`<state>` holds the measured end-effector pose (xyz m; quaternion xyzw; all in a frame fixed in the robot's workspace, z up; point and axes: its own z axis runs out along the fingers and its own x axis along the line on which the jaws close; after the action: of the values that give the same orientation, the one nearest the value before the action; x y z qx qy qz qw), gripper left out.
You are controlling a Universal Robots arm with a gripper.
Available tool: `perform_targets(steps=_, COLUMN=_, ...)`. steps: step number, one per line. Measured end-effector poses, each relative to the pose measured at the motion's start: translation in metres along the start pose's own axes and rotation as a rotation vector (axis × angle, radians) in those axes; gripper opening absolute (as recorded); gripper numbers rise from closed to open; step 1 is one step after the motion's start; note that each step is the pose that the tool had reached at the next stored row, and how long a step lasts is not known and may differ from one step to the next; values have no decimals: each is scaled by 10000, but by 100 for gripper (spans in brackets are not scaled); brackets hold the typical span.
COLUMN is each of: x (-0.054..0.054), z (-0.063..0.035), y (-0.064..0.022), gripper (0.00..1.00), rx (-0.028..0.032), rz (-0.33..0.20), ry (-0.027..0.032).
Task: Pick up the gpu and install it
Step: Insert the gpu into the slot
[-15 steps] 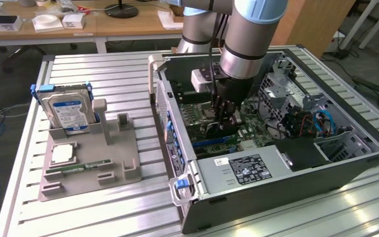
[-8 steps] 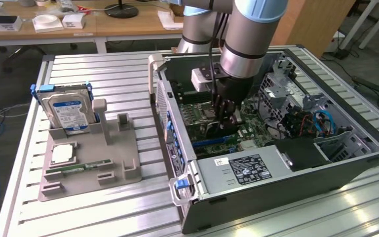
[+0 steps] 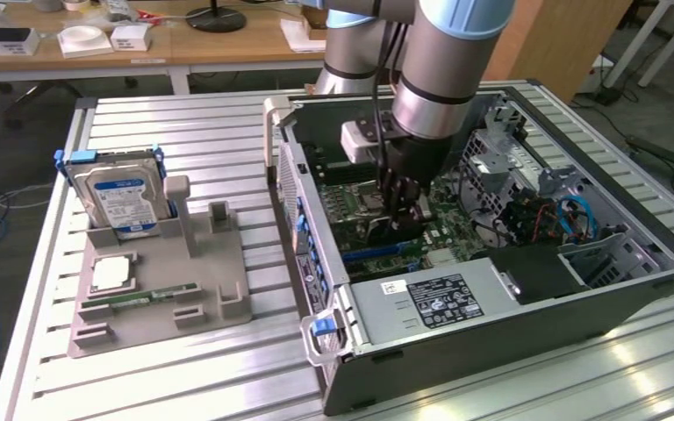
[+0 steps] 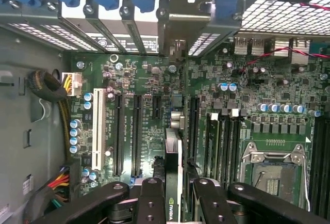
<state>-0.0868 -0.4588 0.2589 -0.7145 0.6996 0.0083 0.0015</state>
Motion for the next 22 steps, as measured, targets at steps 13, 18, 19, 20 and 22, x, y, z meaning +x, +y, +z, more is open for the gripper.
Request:
perform_targets(steps=13, x=11, z=41, y=20, gripper=26, rx=-1, rz=-10, ry=2)
perform_targets(steps=18, x=11, z=51, y=26, gripper=26, rx=0, rz=-16, ry=1)
perform_targets(steps=19, x=11, z=51, y=26, gripper=26, rx=-1, rz=-15, ry=1)
perform_targets(steps=20, x=11, z=51, y=26, gripper=26, rx=0, rz=-15, ry=-2)
perform_targets(steps=22, x=11, z=55, y=26, gripper=26, rx=1, rz=-15, ry=-10)
